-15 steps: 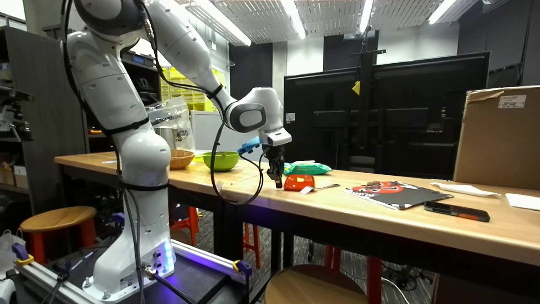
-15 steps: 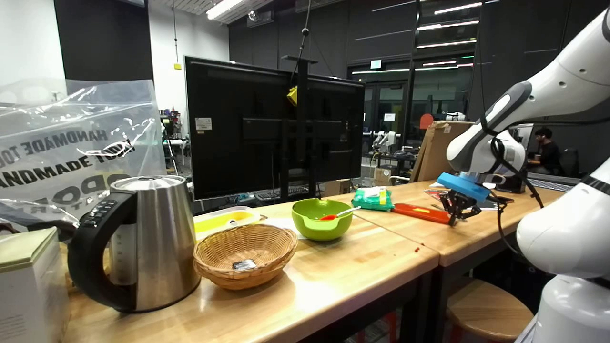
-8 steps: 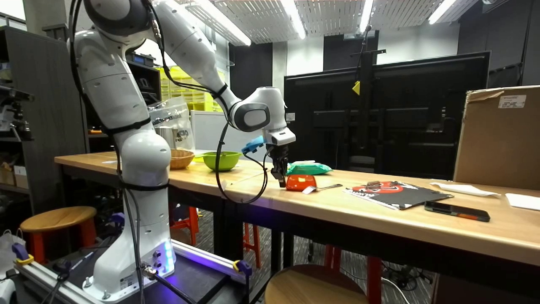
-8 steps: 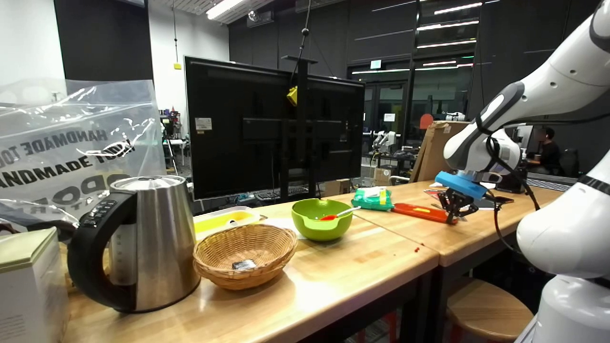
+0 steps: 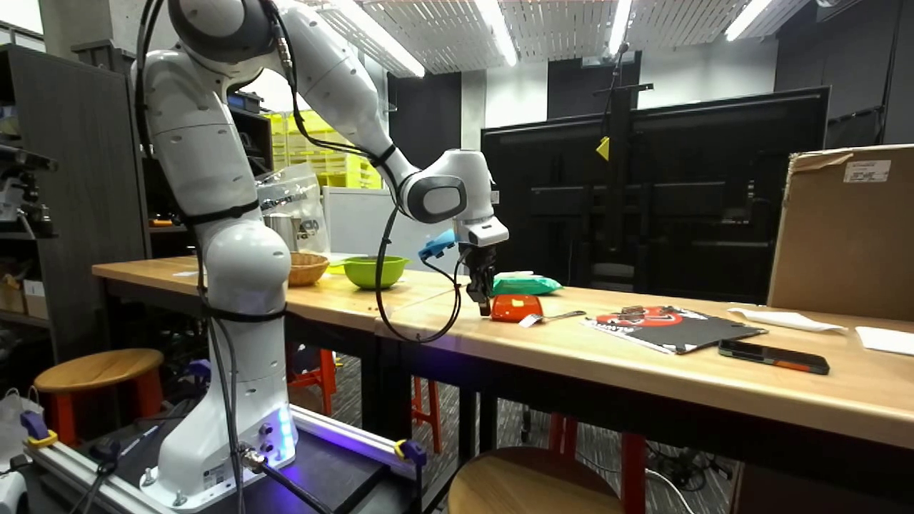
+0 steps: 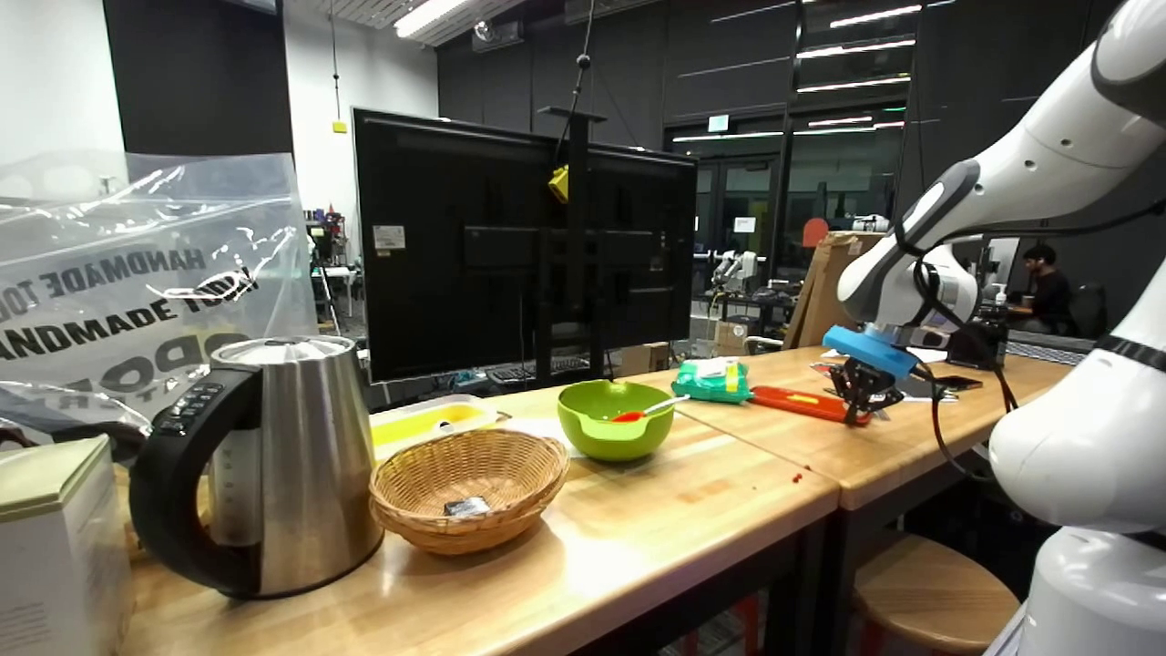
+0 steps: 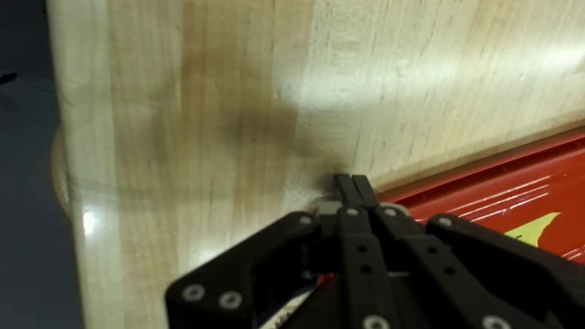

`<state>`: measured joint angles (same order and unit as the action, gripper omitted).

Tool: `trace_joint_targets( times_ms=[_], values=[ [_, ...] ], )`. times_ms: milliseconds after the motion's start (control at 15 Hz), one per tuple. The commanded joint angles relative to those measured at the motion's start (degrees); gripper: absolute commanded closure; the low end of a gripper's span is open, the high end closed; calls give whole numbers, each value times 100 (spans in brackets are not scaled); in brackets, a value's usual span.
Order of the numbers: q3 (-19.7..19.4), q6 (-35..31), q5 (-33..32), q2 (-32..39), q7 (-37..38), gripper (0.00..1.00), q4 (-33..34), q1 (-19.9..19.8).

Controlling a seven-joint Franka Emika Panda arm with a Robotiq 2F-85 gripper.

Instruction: Turn the red lid to the left

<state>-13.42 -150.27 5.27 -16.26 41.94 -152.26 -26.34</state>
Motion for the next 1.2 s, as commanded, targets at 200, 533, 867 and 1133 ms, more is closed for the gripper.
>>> trace_joint_targets(
  times_ms=[200, 533, 867, 1133],
  values=[
    [-184, -11, 277, 308, -222, 100, 244, 111],
    [-282, 51, 179, 410, -262, 100, 480, 60],
    [-425, -39, 197, 558, -387, 100, 646, 53],
    [-547, -116, 241, 715, -531, 100, 752, 60]
  ],
)
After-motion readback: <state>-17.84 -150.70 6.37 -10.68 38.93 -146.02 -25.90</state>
